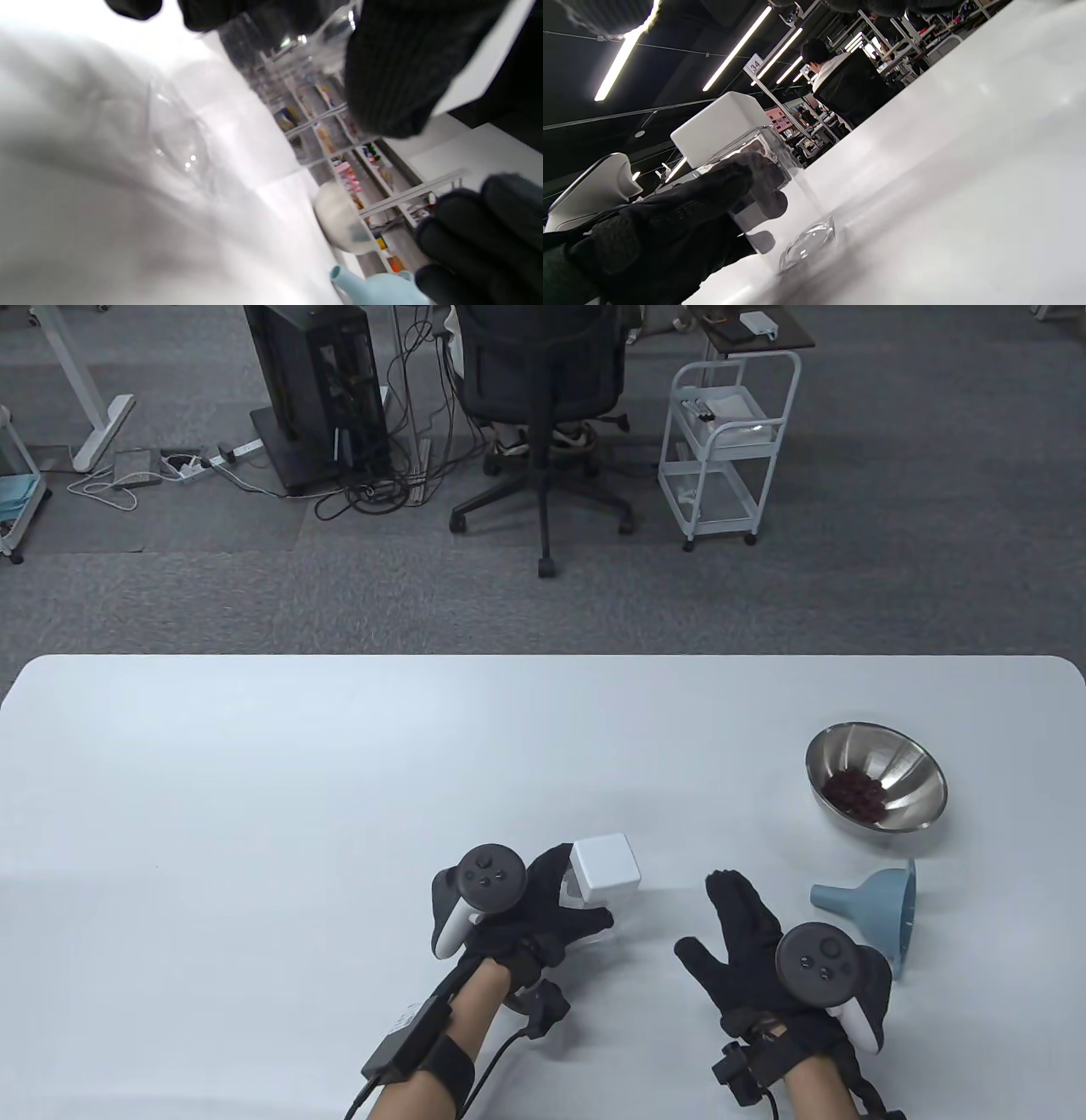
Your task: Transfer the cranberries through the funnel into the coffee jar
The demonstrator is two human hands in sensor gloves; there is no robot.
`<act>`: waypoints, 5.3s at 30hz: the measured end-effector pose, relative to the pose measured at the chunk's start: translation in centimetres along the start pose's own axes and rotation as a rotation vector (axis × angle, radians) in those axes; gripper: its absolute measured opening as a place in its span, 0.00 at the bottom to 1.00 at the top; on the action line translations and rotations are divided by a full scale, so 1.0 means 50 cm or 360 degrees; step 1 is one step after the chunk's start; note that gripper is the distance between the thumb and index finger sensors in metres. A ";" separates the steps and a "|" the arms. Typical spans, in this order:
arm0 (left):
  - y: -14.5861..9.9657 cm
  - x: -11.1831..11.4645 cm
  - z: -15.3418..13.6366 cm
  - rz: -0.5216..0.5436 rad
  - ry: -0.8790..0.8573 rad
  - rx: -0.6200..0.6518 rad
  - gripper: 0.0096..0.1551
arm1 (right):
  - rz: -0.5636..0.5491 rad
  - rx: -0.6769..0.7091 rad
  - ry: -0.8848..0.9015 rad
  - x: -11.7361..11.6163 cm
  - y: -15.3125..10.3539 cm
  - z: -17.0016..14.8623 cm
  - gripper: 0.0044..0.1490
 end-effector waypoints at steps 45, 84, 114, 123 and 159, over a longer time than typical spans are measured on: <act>-0.148 -0.004 0.064 0.0088 0.0040 0.0434 0.54 | 0.0883 0.0319 -0.0506 -0.045 0.086 0.310 0.47; -0.154 -0.017 0.051 0.0161 0.0057 0.0313 0.54 | 0.0908 0.0053 -0.0942 -0.071 0.105 0.389 0.54; -0.155 -0.016 0.049 0.0151 0.0059 0.0305 0.54 | 0.1081 0.0172 -0.1149 -0.114 0.102 0.398 0.35; -0.154 -0.014 0.050 0.0154 0.0063 0.0303 0.54 | 0.0956 0.0046 -0.1010 -0.069 0.106 0.414 0.50; -0.155 -0.020 0.045 0.0175 0.0051 0.0268 0.54 | 0.0862 -0.0259 -0.1191 -0.113 0.122 0.372 0.40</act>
Point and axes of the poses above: the tracker on the back of each hand, its own z axis roughly to the thumb side, its own y axis roughly from the wrist to the fingertips, x = y × z, the point moved 3 cm from there along y, roughly from the wrist to the fingertips, and after that the axes turned 1 degree about -y, right-handed, at the moved point
